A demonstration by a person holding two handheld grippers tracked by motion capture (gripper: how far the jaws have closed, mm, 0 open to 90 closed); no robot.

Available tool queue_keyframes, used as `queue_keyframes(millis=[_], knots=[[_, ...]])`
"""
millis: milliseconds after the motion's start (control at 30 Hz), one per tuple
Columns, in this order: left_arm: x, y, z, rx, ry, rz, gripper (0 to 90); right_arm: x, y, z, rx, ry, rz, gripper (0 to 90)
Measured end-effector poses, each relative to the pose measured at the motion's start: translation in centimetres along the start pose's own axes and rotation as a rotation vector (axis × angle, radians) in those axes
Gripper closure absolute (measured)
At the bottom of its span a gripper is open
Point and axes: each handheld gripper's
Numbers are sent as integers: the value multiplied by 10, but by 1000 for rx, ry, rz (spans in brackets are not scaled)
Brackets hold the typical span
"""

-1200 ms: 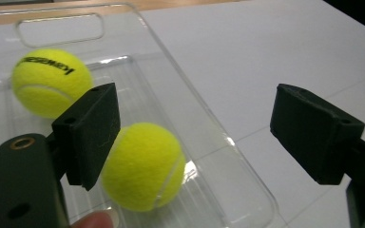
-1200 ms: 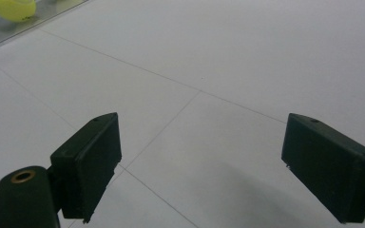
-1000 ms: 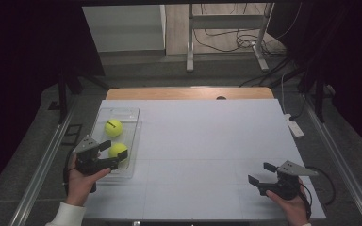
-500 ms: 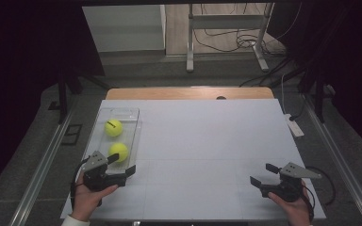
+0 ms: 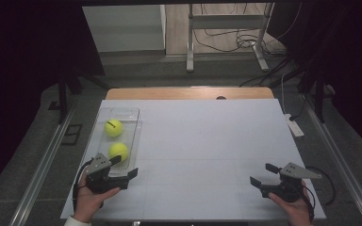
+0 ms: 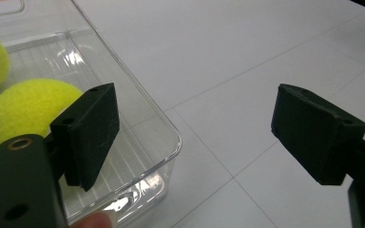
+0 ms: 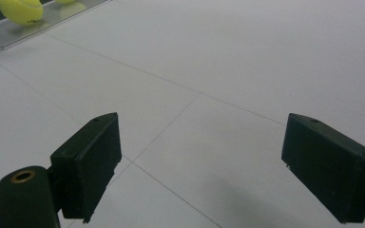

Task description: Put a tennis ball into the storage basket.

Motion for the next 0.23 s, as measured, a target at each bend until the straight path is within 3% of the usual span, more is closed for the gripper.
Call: queue_keyframes(millis=[233], knots=[[0,2,-2,-4,2,6,174,4,-2,-2,3,8,-18,132]])
Point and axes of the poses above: each handheld gripper's, and its own axes: z roughly backward along the jaws, y roughly out of its top, x roughly to its right, and after that the axes turned 11 degrees about z, right-handed
